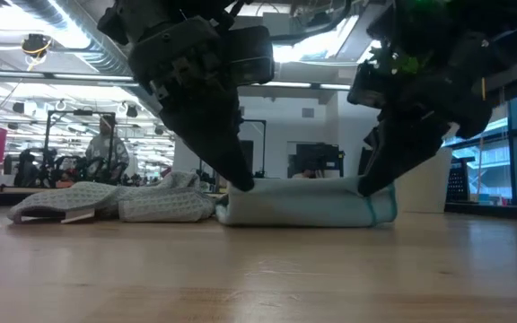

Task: Roll microfiber towels into tight, uniform cylinder then place into a basket
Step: Roll the blue towel

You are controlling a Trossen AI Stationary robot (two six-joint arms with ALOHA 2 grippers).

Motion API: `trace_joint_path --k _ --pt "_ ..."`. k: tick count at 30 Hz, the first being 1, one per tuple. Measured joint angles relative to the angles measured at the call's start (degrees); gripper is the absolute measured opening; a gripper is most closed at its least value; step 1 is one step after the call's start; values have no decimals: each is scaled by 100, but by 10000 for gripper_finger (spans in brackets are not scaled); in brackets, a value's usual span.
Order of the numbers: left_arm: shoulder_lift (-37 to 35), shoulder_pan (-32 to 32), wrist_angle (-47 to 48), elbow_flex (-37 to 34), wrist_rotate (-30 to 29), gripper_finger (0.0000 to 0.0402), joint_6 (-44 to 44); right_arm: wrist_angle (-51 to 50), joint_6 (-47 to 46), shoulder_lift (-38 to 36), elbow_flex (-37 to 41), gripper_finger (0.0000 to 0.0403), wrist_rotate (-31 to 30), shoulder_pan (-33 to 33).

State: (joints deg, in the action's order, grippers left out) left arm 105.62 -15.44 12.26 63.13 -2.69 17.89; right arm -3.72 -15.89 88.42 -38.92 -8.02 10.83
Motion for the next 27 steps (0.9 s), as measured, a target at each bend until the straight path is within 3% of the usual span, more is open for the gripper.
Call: trace_joint_path --k 21,27 --pt "-58 -4 145 -9 -187 0 0 347 434 699 -17 15 379 -431" --pt "-108 176 185 -7 -385 0 516 333 423 702 -11 15 381 -433"
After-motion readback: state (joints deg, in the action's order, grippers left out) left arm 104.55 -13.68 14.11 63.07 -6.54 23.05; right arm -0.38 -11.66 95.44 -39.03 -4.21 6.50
